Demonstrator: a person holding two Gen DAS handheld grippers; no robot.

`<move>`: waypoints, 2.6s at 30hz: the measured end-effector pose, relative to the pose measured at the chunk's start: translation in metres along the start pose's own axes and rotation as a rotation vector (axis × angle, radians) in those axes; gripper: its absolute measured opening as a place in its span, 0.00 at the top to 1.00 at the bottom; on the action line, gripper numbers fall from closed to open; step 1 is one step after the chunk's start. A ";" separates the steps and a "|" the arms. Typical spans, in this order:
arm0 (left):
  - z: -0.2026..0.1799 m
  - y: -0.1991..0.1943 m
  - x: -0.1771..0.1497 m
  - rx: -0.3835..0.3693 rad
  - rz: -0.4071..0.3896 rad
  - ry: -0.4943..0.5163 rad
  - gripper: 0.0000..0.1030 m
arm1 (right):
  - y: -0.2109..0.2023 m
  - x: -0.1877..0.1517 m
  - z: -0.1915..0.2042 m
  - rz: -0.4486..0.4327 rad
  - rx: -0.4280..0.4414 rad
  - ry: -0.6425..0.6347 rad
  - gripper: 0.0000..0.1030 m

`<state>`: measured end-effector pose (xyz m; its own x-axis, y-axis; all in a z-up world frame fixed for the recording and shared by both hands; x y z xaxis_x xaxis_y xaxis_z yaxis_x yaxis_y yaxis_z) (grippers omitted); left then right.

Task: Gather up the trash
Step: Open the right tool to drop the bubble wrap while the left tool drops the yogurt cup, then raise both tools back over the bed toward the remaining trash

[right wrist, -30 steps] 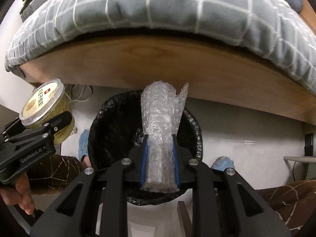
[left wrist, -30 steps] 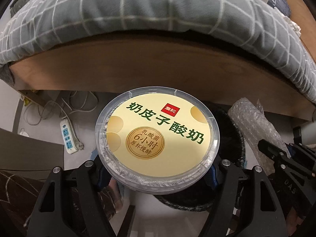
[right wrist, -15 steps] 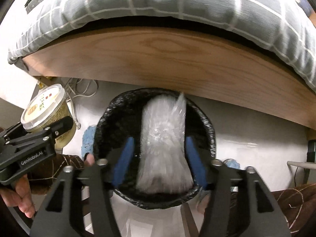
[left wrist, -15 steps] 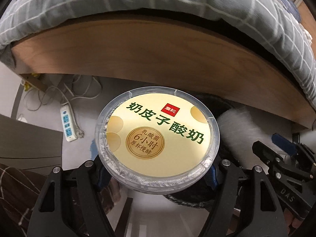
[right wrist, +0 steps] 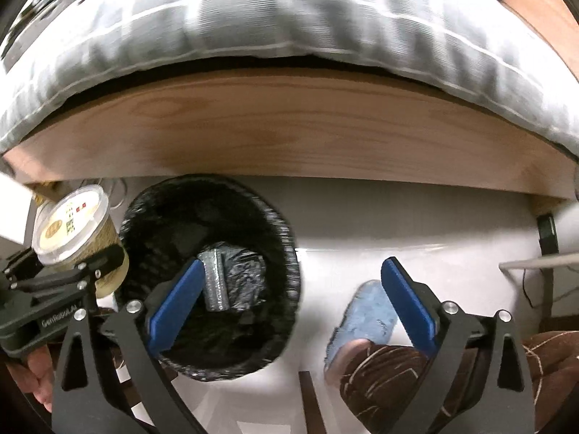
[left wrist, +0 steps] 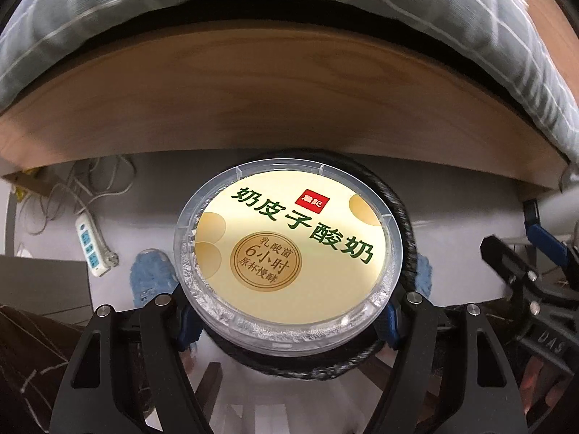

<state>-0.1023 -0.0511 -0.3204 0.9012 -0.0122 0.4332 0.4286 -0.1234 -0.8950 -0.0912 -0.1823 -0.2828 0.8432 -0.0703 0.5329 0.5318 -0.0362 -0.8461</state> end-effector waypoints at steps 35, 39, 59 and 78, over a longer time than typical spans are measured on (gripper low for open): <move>-0.009 -0.074 0.040 0.079 -0.201 0.043 0.06 | -0.066 0.050 -0.021 -0.181 -0.019 0.009 0.09; -0.007 -0.097 0.057 0.077 -0.246 0.045 0.06 | -0.082 0.065 -0.025 -0.228 -0.021 0.014 0.09; -0.015 -0.148 0.157 0.062 -0.385 0.021 0.06 | -0.107 0.146 -0.039 -0.346 -0.024 0.028 0.09; -0.029 -0.097 0.261 0.058 -0.385 0.034 0.06 | -0.051 0.235 -0.056 -0.364 -0.007 0.073 0.09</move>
<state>0.0892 -0.0711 -0.1172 0.6717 -0.0094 0.7408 0.7386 -0.0689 -0.6706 0.0757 -0.2523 -0.1145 0.5910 -0.1226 0.7973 0.7950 -0.0789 -0.6014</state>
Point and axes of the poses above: each gripper's, at about its wrist camera, not at the fingertips, and y roughly the way its jaws point, z to its left, x to its top, the point moved 5 cm from there along y, roughly the way its jaws point, and after that the axes turned 13 degrees about -z, right-handed, at the moved point
